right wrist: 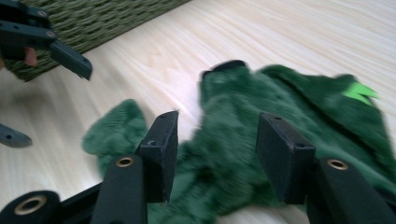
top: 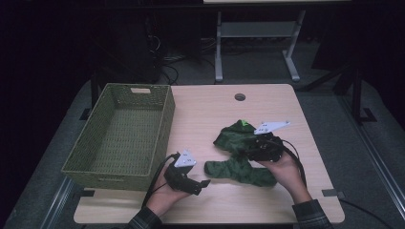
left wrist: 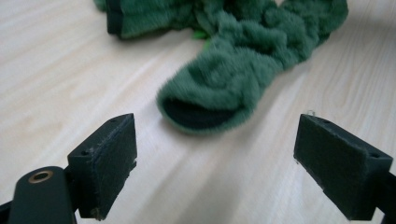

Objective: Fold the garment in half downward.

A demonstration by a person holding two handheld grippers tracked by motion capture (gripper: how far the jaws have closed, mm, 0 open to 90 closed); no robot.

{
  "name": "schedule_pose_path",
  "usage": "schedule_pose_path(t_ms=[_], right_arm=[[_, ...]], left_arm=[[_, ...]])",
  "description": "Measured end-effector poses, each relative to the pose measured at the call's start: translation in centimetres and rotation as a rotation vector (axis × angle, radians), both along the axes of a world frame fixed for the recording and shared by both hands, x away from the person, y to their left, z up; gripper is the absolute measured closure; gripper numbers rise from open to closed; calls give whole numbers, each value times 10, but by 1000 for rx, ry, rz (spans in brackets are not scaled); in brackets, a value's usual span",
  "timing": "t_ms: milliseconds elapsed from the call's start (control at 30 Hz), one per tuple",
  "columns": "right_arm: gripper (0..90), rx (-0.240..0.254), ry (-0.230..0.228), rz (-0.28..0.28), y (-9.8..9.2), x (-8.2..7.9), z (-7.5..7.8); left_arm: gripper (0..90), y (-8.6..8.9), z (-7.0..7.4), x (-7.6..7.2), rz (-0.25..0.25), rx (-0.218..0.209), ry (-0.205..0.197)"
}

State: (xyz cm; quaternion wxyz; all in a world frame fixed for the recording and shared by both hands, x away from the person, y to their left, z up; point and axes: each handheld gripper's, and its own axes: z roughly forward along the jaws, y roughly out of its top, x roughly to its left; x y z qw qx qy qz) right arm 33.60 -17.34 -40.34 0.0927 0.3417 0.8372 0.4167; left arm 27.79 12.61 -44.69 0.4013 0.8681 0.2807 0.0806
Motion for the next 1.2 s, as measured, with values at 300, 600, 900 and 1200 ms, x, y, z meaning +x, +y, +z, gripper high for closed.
schedule_pose_path(t_ms=[300,600,900,1200], right_arm=[[587,16,-23,119,43,-17,0],[685,-45,16,221,86,-28,-16],[691,-129,18,247,109,-31,-36],[757,-233,-11,222,121,-31,-56]], left_arm=[[127,-3,-18,-9,-23,82,25],[124,0,-29,-10,-60,88,-44],[125,1,-31,-9,-70,80,-54],[125,1,-31,-9,-69,78,-53]])
